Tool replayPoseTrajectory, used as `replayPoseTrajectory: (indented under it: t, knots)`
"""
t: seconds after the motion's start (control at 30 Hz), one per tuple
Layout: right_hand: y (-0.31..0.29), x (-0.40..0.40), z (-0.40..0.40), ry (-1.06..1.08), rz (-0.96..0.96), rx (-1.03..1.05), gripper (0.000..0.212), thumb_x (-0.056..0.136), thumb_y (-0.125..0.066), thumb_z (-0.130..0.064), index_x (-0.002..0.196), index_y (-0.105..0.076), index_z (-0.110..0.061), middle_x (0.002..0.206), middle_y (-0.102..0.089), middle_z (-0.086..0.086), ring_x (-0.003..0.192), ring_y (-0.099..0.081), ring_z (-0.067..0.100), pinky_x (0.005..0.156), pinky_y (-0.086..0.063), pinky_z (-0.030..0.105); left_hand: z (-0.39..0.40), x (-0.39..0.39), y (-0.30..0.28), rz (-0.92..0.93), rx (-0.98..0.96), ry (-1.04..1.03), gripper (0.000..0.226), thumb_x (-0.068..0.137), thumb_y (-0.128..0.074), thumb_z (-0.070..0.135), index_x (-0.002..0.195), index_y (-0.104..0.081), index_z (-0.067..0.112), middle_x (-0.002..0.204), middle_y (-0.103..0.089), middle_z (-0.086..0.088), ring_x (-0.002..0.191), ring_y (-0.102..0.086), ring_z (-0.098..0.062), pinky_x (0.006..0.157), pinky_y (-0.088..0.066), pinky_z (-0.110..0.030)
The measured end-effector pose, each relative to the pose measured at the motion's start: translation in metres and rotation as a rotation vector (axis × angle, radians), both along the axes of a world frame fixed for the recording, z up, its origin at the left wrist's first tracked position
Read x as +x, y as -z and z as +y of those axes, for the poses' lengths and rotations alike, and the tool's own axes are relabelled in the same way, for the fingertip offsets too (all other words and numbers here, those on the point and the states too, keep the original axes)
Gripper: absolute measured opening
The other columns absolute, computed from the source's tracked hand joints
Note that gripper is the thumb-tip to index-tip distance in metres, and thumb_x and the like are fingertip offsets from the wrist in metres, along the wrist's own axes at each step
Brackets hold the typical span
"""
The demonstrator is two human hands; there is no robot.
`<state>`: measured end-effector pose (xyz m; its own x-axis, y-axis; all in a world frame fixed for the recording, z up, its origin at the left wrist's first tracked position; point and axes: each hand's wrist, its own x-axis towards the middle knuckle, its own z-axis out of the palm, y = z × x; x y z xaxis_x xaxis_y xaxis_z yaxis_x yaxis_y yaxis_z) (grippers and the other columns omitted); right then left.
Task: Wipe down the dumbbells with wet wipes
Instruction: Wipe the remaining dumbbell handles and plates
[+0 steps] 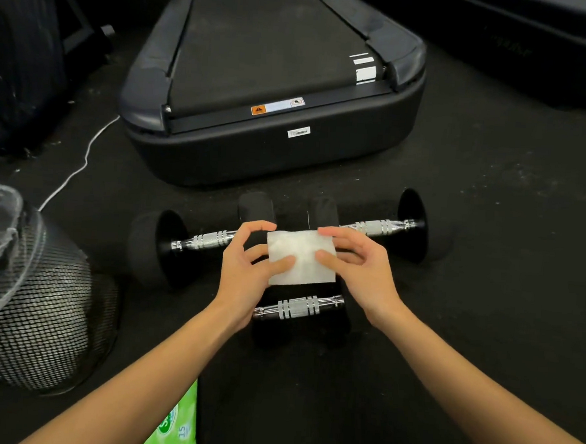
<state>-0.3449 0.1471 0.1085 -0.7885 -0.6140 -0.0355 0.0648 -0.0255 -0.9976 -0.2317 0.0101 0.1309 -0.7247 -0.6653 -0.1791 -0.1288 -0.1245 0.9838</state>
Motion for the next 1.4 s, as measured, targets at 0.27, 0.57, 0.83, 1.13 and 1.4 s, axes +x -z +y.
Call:
replayPoseTrajectory:
  t: [0.27,0.57,0.83,1.13,1.4]
  knots:
    - [0.001,0.018,-0.006,0.025,0.15,0.176,0.029,0.079,-0.077,-0.034,0.105,-0.075,-0.021,0.095,-0.075,-0.01,0.091,-0.068,-0.002,0.085,-0.054,0.018,0.021,0.006,-0.004,0.052,-0.082,-0.079,0.043,0.078,-0.071,-0.012,0.109,-0.061,0.016,0.096,-0.074,-0.012,0.084,-0.073,-0.029,0.078,-0.059,-0.049]
    - [0.008,0.04,-0.034,-0.125,-0.273,0.026,0.023,0.09,-0.065,-0.018,0.111,-0.071,-0.013,0.096,-0.076,0.004,0.093,-0.072,0.019,0.081,-0.059,0.039,0.009,0.028,0.014,-0.029,-0.178,-0.127,0.042,0.074,-0.079,-0.004,0.106,-0.071,0.021,0.1,-0.072,-0.003,0.091,-0.072,-0.015,0.076,-0.059,-0.028]
    - [0.065,0.032,-0.044,-0.18,0.864,0.443,0.041,0.091,-0.06,-0.01,0.129,-0.061,-0.023,0.12,-0.069,0.004,0.103,-0.068,0.023,0.093,-0.053,0.038,-0.03,0.055,0.08,-0.228,-0.798,-0.114,0.023,0.095,-0.059,0.01,0.116,-0.066,0.015,0.117,-0.059,0.003,0.113,-0.056,-0.009,0.101,-0.043,-0.028]
    - [0.116,0.055,-0.034,-0.513,1.328,0.575,0.073,0.061,-0.085,-0.004,0.129,-0.06,-0.011,0.132,-0.061,0.007,0.124,-0.057,0.017,0.108,-0.029,0.033,-0.022,0.066,0.11,-0.4,-0.889,0.181,0.046,0.106,-0.034,0.017,0.151,-0.029,0.007,0.149,-0.022,0.01,0.144,-0.014,-0.004,0.112,-0.002,-0.003]
    - [0.106,0.059,-0.041,-0.557,1.174,0.53,0.066,0.075,-0.068,0.01,0.137,-0.05,-0.005,0.14,-0.052,0.014,0.133,-0.048,0.024,0.113,-0.012,0.034,-0.026,0.067,0.119,-0.689,-1.324,0.239,0.053,0.099,-0.025,0.023,0.141,-0.048,0.001,0.142,-0.054,-0.012,0.138,-0.045,-0.026,0.115,-0.03,-0.053]
